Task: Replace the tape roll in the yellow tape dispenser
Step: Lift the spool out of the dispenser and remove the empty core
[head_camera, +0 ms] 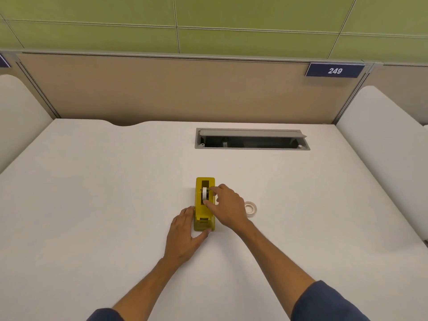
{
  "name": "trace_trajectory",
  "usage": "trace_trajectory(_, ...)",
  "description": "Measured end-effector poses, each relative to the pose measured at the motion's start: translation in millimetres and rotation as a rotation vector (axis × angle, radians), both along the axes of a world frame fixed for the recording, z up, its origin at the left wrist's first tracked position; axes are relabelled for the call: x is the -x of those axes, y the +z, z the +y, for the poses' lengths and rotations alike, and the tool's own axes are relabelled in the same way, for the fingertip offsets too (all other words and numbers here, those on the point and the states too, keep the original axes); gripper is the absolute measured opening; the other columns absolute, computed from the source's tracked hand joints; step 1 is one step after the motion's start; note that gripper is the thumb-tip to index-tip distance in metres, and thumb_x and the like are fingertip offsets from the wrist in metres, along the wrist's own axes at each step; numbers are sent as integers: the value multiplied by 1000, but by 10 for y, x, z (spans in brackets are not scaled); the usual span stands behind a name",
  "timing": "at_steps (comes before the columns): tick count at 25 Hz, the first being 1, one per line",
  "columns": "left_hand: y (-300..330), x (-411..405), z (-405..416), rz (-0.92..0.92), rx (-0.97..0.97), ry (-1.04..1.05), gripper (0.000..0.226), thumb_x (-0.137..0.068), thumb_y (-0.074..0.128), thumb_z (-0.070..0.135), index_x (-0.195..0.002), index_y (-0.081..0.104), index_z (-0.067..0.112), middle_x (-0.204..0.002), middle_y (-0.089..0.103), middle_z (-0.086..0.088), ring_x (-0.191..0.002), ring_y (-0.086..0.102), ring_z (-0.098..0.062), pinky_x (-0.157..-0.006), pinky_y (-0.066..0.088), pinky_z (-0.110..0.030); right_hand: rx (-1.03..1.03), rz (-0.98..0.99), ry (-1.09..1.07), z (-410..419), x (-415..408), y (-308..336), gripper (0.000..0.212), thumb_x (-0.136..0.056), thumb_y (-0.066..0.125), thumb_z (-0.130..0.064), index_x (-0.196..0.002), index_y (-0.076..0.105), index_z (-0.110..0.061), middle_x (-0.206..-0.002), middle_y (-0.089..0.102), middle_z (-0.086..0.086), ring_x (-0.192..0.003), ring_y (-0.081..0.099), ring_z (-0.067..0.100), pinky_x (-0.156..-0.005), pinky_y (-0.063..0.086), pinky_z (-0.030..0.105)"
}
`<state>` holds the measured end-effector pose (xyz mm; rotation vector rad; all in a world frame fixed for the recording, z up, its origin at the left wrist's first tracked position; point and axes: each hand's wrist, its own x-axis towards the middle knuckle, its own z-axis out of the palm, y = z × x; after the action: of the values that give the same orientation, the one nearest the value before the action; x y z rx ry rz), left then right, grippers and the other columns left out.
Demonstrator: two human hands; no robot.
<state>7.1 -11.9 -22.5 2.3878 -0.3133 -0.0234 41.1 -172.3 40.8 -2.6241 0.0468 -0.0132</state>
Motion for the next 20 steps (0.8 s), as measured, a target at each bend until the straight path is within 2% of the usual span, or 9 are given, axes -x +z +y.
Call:
trace_trajectory(3, -33, -14, -68, 3, -42, 40, 77, -75, 56, 69, -135, 41, 23, -137, 50, 3, -126, 47, -18, -107, 38, -40, 11, 12, 15, 21, -70, 0, 43, -88, 57, -44, -127, 57, -25, -118, 57, -2, -96, 62, 21, -75, 47, 33)
trace_trajectory(8, -106, -2, -197, 38, -104, 146, 101, -70, 46, 81, -146, 28, 17, -153, 34, -3, -143, 28, -20, -119, 18, -40, 53, 17, 17, 50, -155, -5, 40, -89, 59, -38, -126, 58, -23, -117, 57, 1, -96, 62, 24, -75, 47, 33)
trace_trajectory(12, -155, -8, -194, 0, -112, 146, 101, -70, 37, 84, -146, 26, 18, -153, 34, -1, -143, 26, -17, -119, 17, -38, 74, 3, 41, 36, -189, -5, 42, -90, 60, -37, -129, 55, -24, -118, 56, 2, -98, 62, 24, -75, 49, 33)
trace_trajectory(20, -188, -6, -184, -31, -143, 153, 99, -72, 39, 83, -146, 28, 17, -151, 38, 0, -143, 27, -15, -118, 17, -36, 129, 9, 117, 27, -284, 26, 41, -88, 66, -35, -127, 58, -23, -120, 53, 1, -100, 59, 22, -76, 53, 37)
